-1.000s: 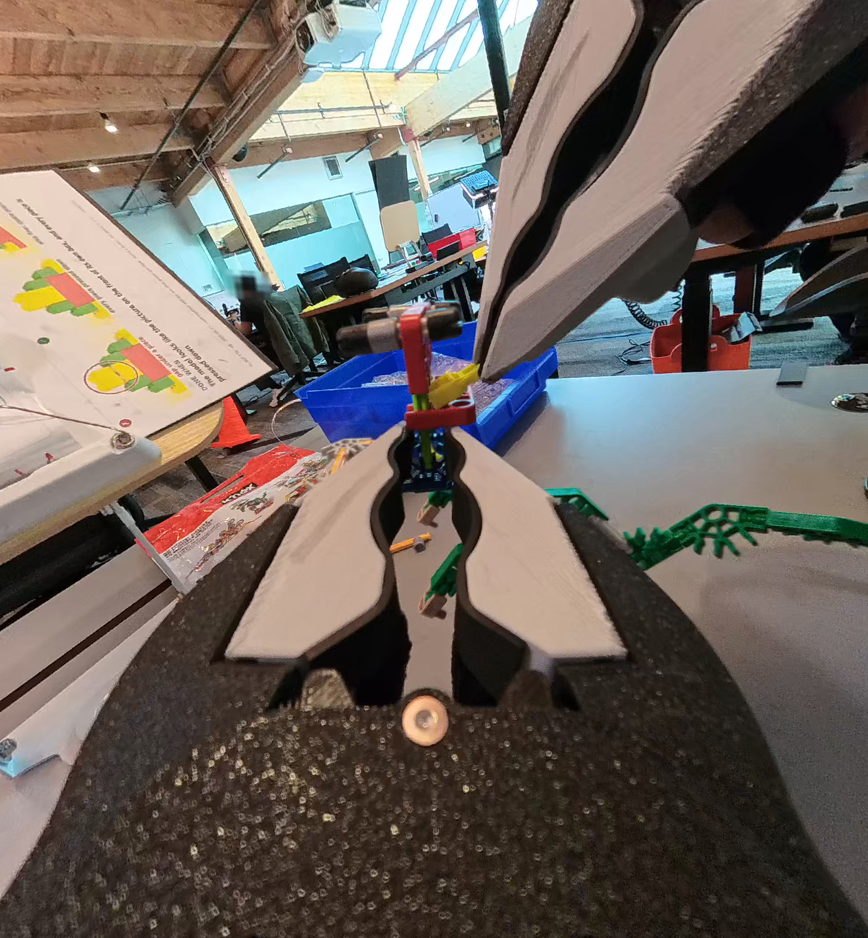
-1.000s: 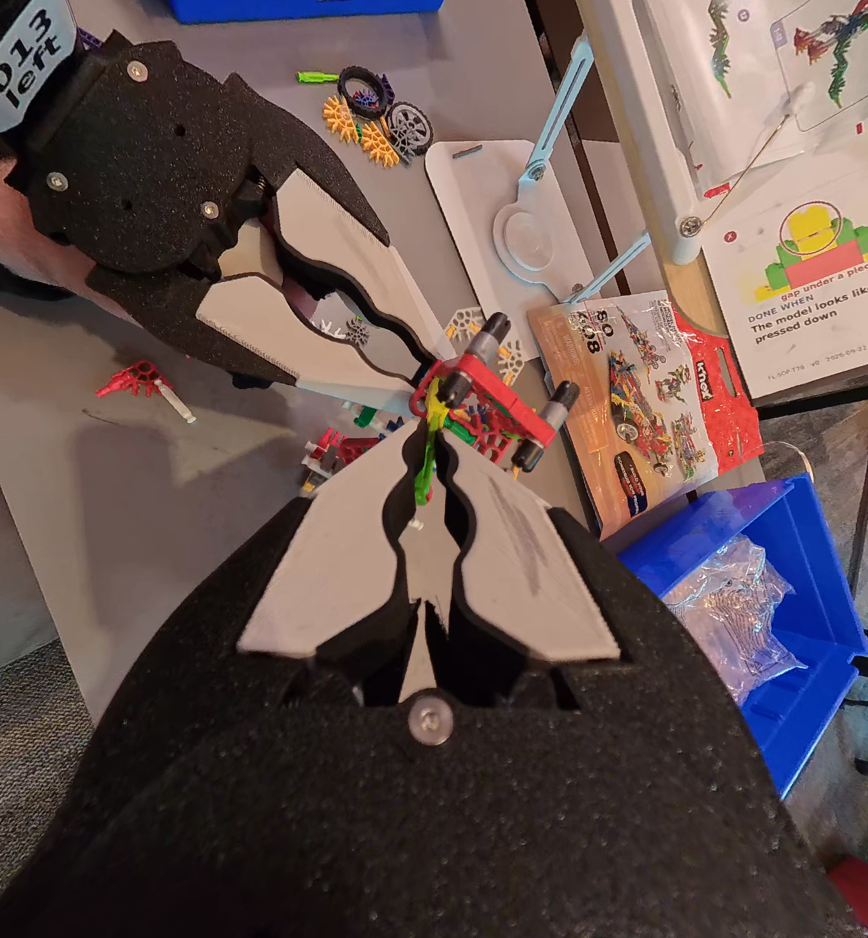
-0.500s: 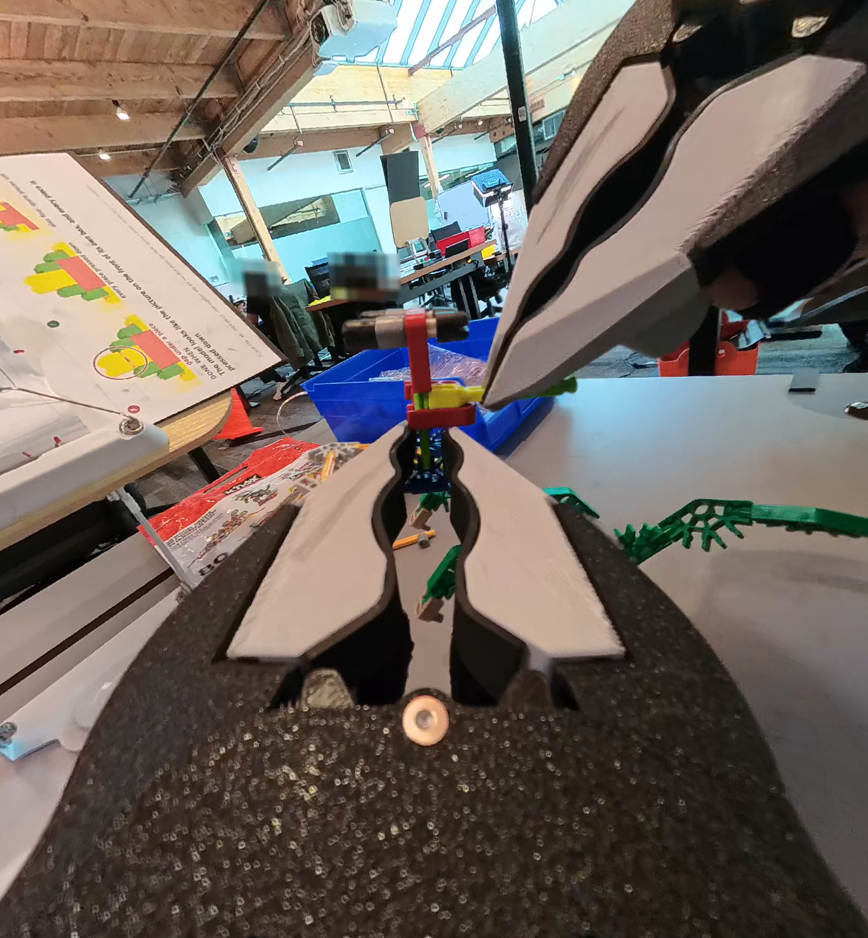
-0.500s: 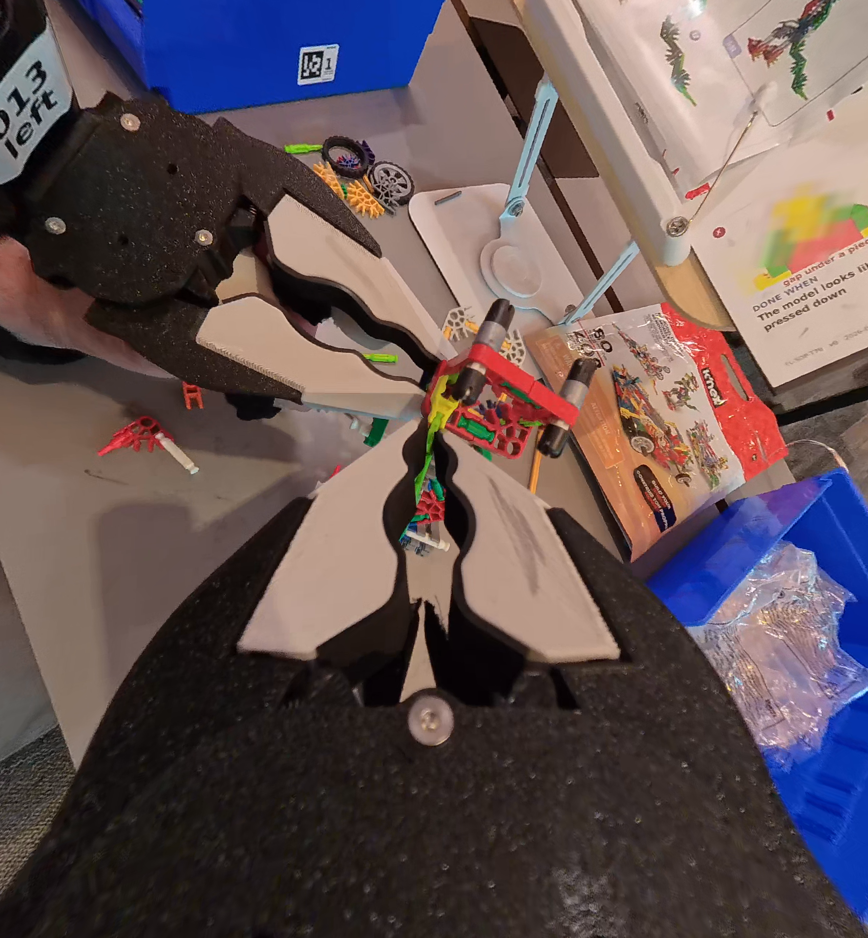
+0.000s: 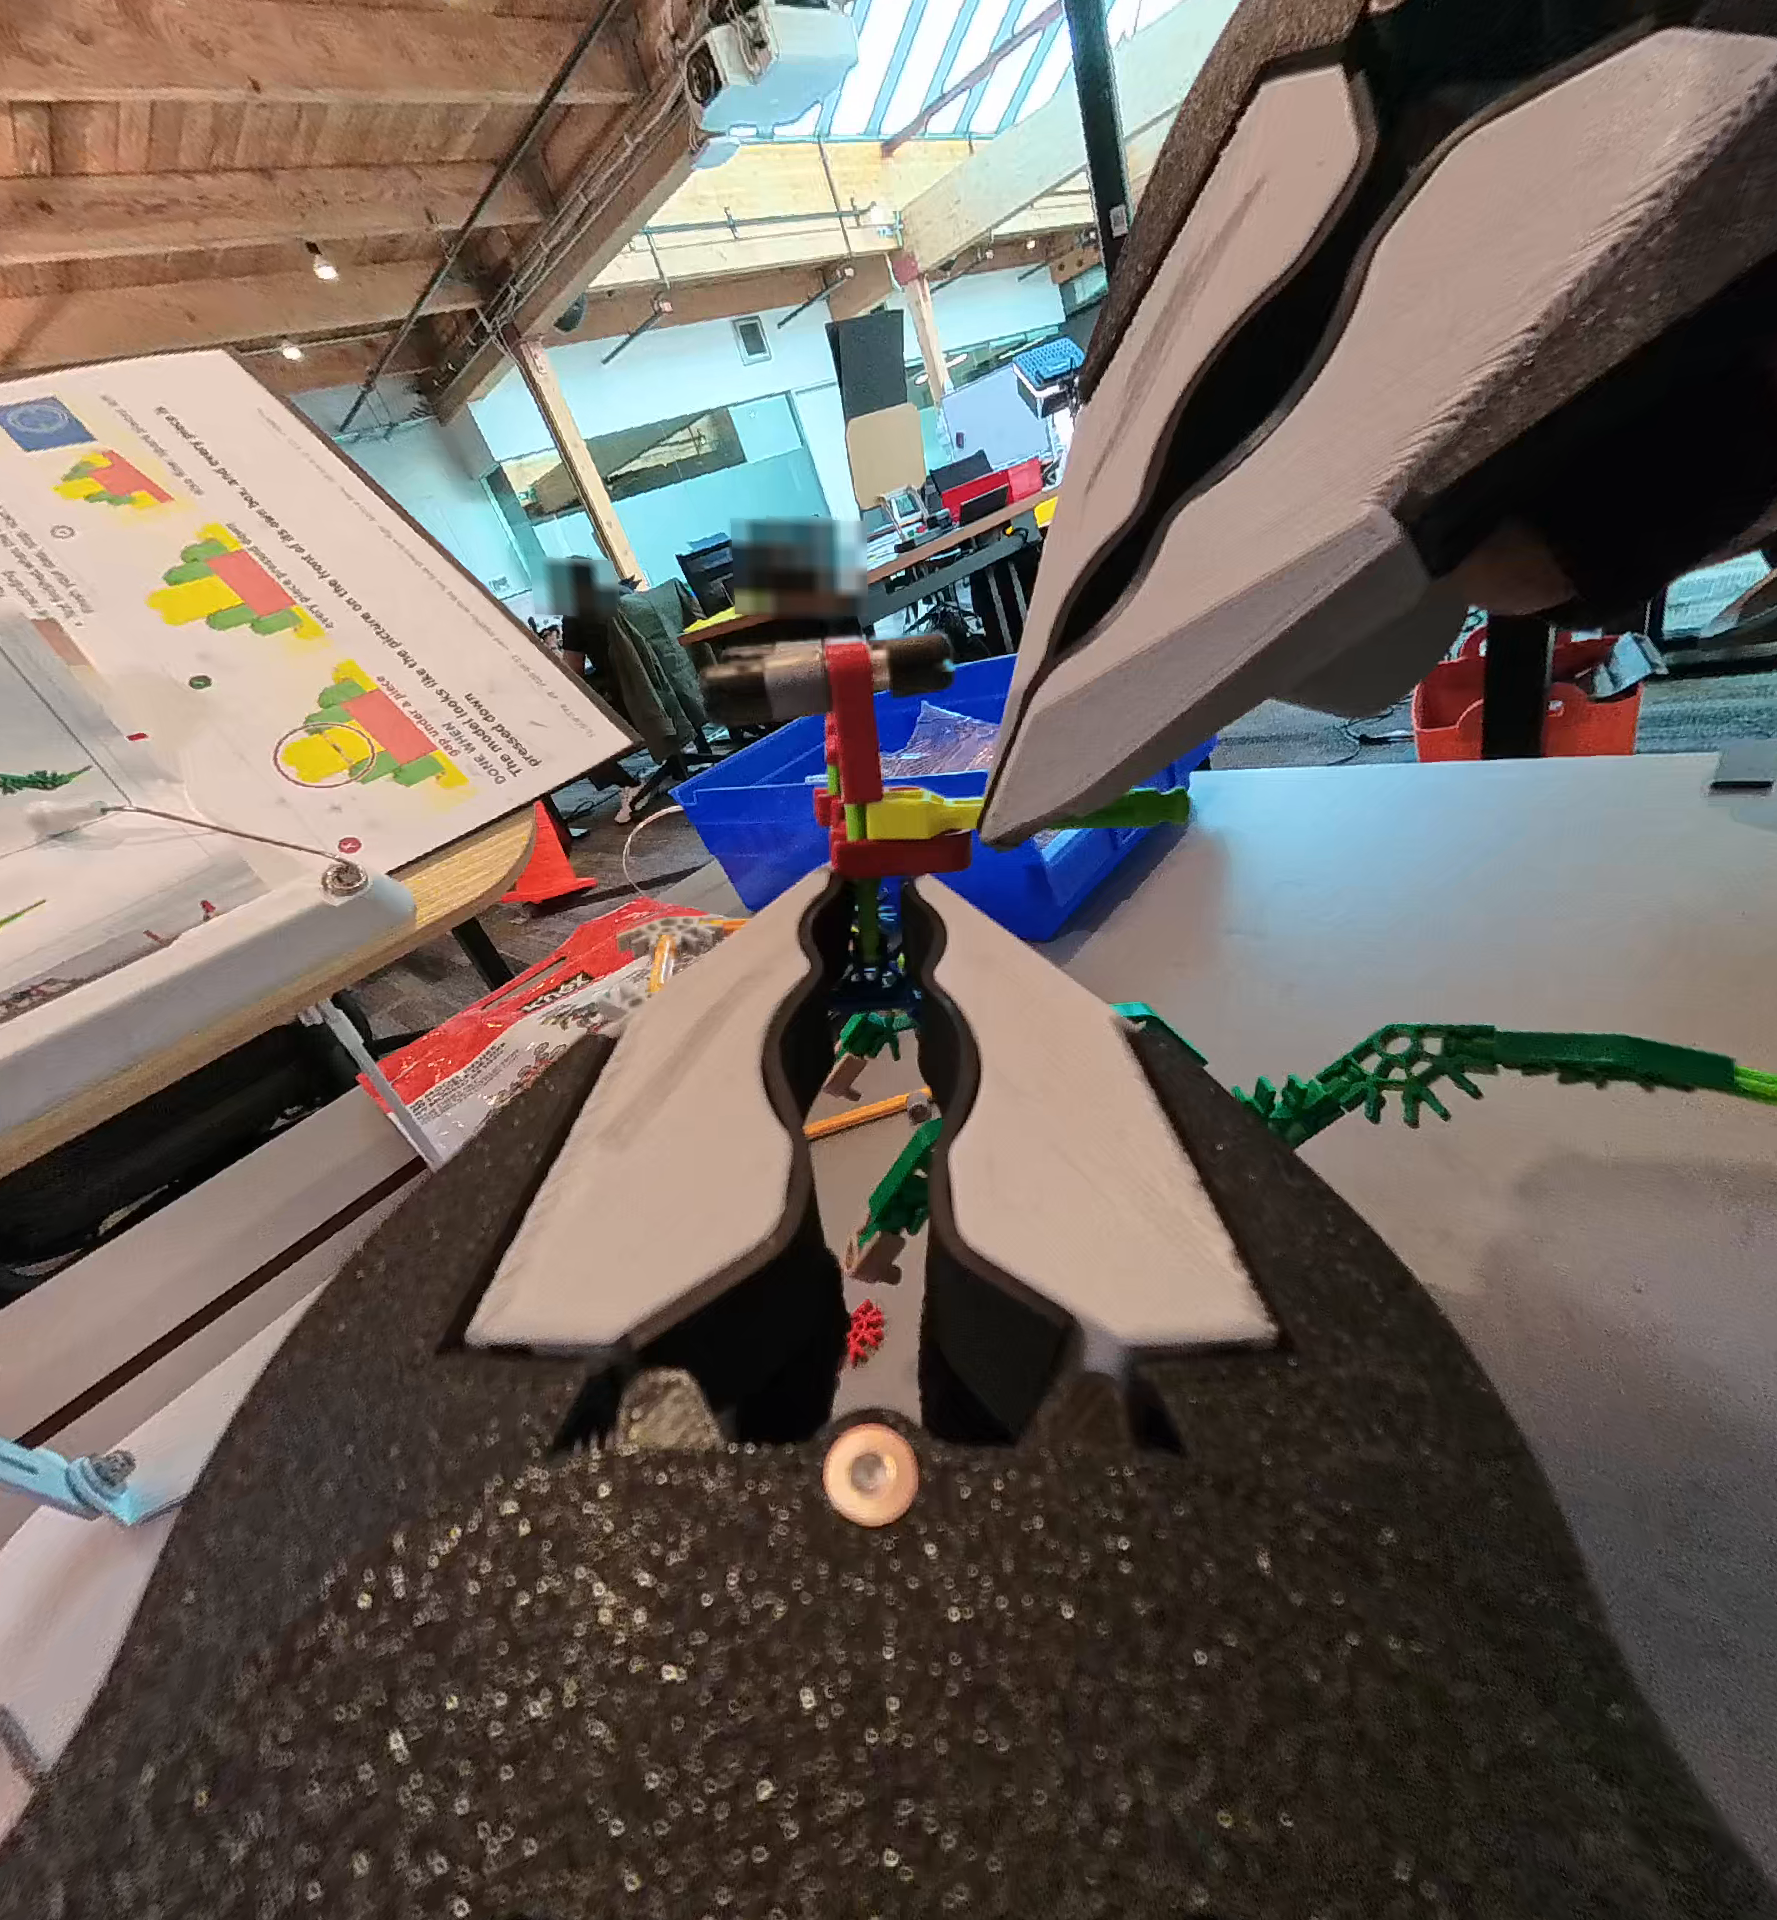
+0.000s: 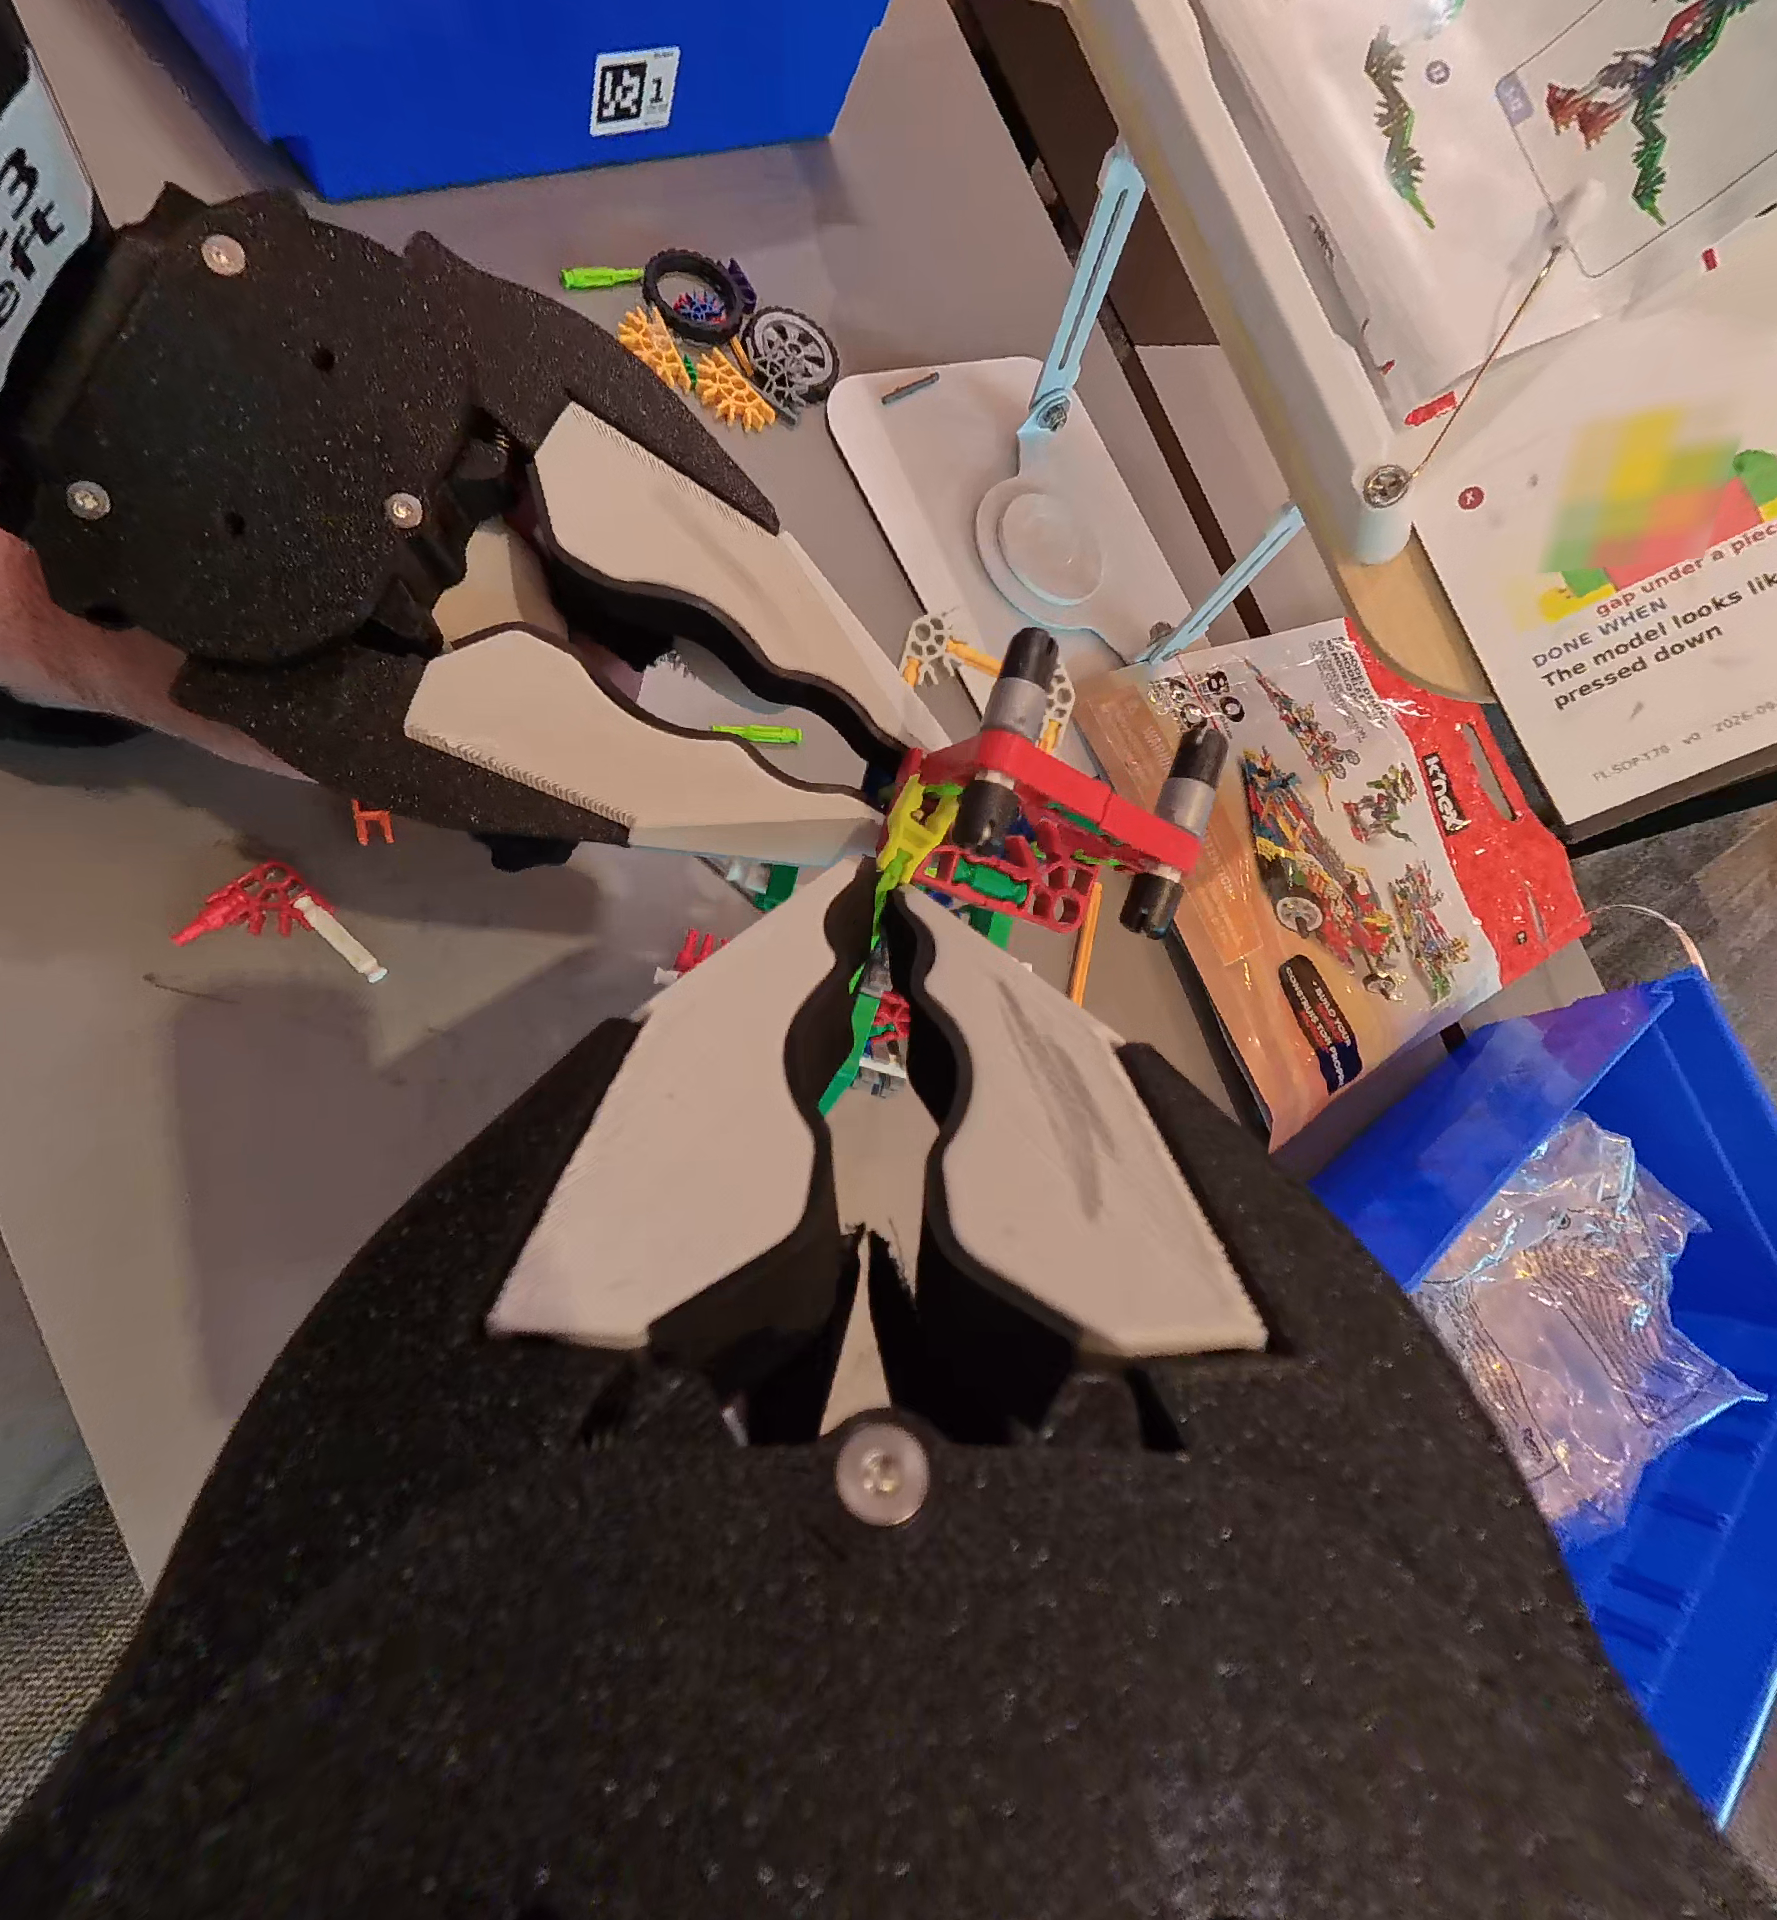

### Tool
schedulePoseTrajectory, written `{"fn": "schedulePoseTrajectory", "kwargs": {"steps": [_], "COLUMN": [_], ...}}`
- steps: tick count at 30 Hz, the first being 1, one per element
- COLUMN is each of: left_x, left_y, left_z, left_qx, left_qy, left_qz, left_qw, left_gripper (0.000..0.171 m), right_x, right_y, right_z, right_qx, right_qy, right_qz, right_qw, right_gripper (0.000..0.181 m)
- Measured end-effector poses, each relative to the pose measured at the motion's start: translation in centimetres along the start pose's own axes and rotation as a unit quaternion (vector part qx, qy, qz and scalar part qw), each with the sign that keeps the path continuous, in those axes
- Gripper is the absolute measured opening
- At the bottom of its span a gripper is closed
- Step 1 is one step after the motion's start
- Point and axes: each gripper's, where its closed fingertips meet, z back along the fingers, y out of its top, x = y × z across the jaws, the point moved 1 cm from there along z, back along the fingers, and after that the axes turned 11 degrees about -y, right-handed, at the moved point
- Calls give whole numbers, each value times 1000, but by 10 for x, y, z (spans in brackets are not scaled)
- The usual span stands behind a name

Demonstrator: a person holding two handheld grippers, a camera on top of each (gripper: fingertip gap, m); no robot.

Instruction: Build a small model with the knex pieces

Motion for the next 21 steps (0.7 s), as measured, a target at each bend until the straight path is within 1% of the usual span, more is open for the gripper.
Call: {"fn": "schedulePoseTrajectory", "kwargs": {"steps": [2, 8, 13, 21], "left_x": [0, 0, -2, -5], "left_y": [0, -2, -1, -4], "left_z": [0, 0, 0, 0], "left_qx": [-3, -6, 2, -4], "left_qy": [2, -2, -9, -7], "left_qz": [-10, -8, 7, 6], "left_qw": [1000, 1000, 1000, 1000], "left_gripper": [5, 3, 3, 1], "right_x": [0, 1, 3, 4], "right_y": [-1, -2, 1, 1], "right_z": [-1, -3, -4, -8], "right_qx": [-3, 4, 17, 19], "right_qy": [-1, -9, 1, 4], "right_qz": [-3, -10, 0, -5], "right_qw": [1000, 1000, 1000, 1000], "right_gripper": [0, 0, 0, 0]}}
